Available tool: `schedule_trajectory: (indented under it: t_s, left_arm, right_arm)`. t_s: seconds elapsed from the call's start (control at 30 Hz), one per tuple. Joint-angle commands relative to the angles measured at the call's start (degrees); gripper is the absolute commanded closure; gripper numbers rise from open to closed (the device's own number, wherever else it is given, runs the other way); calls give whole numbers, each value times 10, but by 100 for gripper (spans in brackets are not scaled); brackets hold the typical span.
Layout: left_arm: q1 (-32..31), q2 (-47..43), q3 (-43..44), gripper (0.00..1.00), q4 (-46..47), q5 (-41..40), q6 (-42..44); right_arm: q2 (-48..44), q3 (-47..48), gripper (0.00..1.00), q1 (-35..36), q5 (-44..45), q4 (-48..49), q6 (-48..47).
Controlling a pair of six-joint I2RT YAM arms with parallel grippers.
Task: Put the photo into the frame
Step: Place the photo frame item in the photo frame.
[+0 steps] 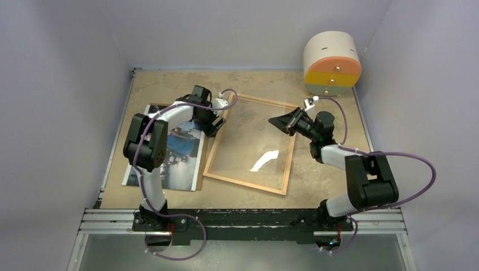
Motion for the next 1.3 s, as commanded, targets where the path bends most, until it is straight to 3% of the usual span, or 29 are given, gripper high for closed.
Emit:
schedule_trajectory:
  t_s: [0.0,0.63,1.27]
  left_arm:
    - [-3,-9,-14,21,-26,64,6]
    - [5,-6,-8,26,-31,81,5]
    - [10,-3,1,31,-38,72,5]
  right_arm:
    - [-21,0,100,7,11,42,30]
    - [-31,-1,100,23,19,35,1]
    - [-74,5,100,-3,36,-198,-201]
